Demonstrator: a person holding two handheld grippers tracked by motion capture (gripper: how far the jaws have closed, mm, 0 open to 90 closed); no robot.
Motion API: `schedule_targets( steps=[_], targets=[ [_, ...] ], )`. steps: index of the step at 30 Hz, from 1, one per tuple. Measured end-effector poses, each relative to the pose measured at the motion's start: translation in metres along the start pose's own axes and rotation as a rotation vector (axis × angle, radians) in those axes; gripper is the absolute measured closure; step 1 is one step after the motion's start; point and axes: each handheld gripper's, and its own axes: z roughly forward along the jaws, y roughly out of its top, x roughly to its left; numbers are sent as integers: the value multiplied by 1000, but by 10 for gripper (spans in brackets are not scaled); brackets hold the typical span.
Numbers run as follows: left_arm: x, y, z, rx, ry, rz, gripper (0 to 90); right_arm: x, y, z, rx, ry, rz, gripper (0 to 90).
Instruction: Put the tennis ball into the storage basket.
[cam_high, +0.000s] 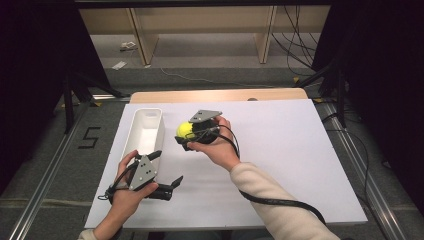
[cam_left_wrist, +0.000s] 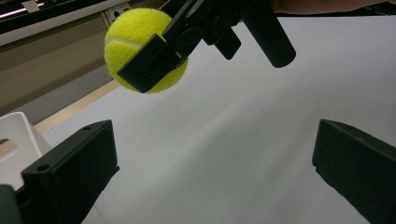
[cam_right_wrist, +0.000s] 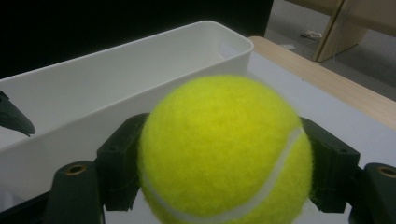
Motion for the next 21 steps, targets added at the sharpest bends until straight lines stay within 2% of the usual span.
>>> schedule_targets(
  steps=[21],
  targets=[
    [0,0,0,-1,-1,0,0,2,5,4,-2,8,-2,269]
  ],
)
